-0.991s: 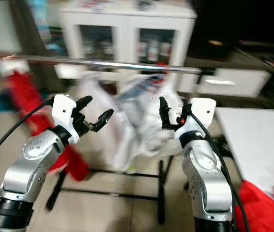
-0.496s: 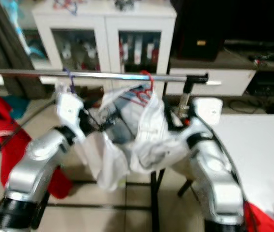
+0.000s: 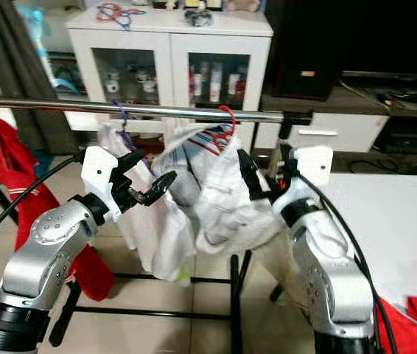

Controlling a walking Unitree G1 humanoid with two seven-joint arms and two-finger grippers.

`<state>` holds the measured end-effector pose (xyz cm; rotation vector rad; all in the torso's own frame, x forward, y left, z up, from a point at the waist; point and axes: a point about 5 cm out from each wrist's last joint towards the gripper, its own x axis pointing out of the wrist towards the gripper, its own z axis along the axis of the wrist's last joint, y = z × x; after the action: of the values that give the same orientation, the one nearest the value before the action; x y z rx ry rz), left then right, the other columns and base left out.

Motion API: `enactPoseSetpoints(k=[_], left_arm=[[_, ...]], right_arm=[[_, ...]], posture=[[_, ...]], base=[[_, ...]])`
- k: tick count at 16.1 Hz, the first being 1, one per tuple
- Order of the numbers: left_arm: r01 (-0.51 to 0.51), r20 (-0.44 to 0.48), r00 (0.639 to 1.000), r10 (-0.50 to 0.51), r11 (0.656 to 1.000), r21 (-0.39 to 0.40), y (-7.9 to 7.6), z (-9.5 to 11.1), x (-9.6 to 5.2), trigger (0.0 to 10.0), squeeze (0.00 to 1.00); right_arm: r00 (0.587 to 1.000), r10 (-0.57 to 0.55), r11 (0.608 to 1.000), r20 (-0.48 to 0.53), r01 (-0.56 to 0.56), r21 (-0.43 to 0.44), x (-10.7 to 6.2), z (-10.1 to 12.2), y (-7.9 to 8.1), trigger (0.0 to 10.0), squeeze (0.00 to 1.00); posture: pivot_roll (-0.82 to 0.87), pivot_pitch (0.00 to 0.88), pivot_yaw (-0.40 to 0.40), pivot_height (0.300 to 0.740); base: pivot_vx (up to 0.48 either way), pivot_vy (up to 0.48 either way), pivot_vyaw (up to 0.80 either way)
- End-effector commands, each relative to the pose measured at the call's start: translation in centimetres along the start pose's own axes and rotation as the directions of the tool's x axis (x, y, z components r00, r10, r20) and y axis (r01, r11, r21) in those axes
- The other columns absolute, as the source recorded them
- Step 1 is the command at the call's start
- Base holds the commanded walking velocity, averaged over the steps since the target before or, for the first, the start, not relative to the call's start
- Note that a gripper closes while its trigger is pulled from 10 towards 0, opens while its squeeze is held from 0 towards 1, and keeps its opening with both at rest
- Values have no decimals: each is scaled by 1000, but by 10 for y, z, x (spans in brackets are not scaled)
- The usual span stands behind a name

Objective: Hang hanger

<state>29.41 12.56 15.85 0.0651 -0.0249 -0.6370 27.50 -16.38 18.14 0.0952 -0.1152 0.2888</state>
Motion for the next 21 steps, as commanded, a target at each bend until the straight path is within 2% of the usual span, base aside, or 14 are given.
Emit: enactPoseSetpoints(k=[1, 7, 11, 13, 14, 15, 16, 19, 21], left_arm=[[4, -17, 1000, -4, 1000, 5, 0, -1, -1, 10000, 0], [0, -30, 1000, 0, 1000, 0, -2, -3, -1, 10000, 0], [35, -48, 998, -35, 999, 2, -4, -4, -2, 10000, 0], [61, -65, 996, -61, 998, 7, -4, -7, -4, 10000, 0], [70, -67, 995, -69, 998, 8, -3, -6, -6, 10000, 0], [73, -67, 995, -72, 997, 8, -3, -6, -6, 10000, 0], [76, -68, 995, -75, 997, 9, -3, -6, -6, 10000, 0], [86, -66, 994, -85, 996, 16, -2, -4, -6, 10000, 0], [88, -65, 994, -87, 996, 20, -1, -4, -5, 10000, 0]], right_arm=[[1000, 17, 1000, 19, -17, -3, 3, 4, 0, 10000, 1000], [998, 54, 999, 8, -54, -6, 7, 0, 5, 10000, 1000], [994, 108, 994, 24, -108, 7, 9, 3, 14, 10000, 1000], [990, 139, 990, 26, -139, 3, 13, 5, 19, 10000, 1000], [986, 162, 987, 35, -161, -18, 25, 9, 24, 10000, 1000], [985, 169, 986, 38, -168, -23, 28, 10, 26, 10000, 1000], [982, 184, 983, 38, -183, -25, 30, 11, 27, 10000, 0], [959, 284, 958, 7, -283, -42, 41, 9, 32, 10000, 0], [955, 297, 953, -8, -297, -62, 51, 8, 32, 10000, 0]], posture=[[-14, 0, 11, 740], [-9, 0, 2, 740], [-13, 0, 13, 740], [-13, 0, 13, 740], [-9, 0, 15, 740], [-9, 0, 15, 740], [-6, 0, 12, 740], [0, 0, 6, 740], [1, 0, 11, 740]], base=[[0, 0, 0], [0, 0, 0], [0, 0, 0], [0, 0, 0], [0, 0, 0], [0, 0, 0], [0, 0, 0], [0, 0, 0], [0, 0, 0]])
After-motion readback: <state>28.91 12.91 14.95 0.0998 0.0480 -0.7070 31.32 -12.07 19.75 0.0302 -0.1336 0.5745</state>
